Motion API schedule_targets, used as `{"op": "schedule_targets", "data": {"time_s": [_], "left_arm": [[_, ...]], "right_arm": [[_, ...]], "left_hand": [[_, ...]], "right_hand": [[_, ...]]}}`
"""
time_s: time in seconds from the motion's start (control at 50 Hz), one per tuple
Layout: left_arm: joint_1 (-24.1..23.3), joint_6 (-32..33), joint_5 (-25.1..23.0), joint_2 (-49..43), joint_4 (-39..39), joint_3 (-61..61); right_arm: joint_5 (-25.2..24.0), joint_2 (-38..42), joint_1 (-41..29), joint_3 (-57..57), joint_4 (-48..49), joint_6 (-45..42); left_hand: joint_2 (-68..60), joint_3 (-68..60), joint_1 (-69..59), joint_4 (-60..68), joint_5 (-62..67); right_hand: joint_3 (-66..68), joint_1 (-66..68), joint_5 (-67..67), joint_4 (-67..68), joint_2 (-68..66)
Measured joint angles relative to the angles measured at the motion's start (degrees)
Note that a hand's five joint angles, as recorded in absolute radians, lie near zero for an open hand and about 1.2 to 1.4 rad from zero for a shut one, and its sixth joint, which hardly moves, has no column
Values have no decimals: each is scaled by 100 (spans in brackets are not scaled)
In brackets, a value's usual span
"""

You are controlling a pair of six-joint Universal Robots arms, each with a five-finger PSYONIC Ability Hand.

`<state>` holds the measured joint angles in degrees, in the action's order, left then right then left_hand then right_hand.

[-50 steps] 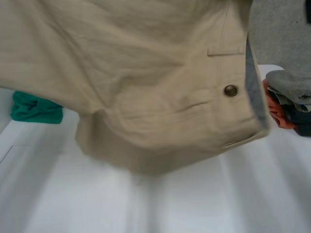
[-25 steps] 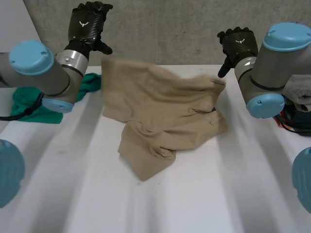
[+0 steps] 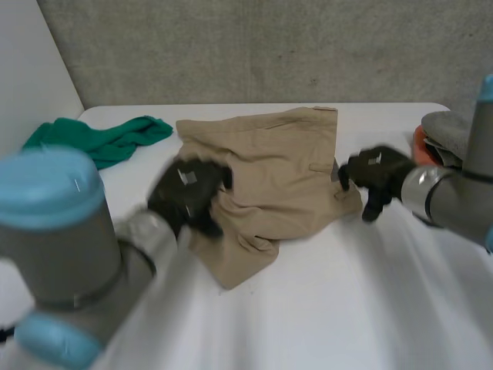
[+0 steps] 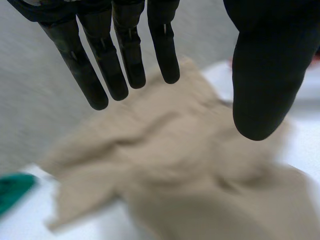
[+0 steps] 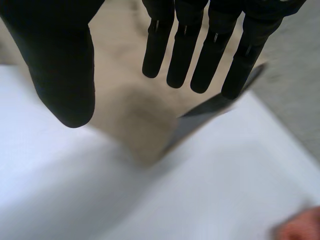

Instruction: Fold the laundry.

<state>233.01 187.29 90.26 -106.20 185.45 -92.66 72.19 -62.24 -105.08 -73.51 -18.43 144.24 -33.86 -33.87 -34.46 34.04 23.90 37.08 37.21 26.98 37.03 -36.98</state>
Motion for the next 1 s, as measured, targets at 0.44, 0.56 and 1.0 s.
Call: {"op": "schedule_targets", "data": {"time_s": [0.44, 0.56, 1.0], "left_arm": [[-495, 41, 419, -1584, 1181, -13], [-174, 481, 695, -1931, 1217, 364], [276, 1577, 603, -2539, 1899, 1058]], "right_arm": [[-419, 1267, 106, -108, 1877, -284], [-411, 1752, 101, 404, 2073, -266], [-163, 2991, -104, 2106, 2146, -274]], "left_hand": [[173, 135, 224, -239, -240], [163, 135, 218, -216, -197], [-3219, -3147, -2828, 3186, 3130]], "right_hand": [[-1436, -1397, -1611, -1496, 1367], [-1436, -1397, -1581, -1493, 1367], [2689, 2287, 2688, 2784, -2711]]}}
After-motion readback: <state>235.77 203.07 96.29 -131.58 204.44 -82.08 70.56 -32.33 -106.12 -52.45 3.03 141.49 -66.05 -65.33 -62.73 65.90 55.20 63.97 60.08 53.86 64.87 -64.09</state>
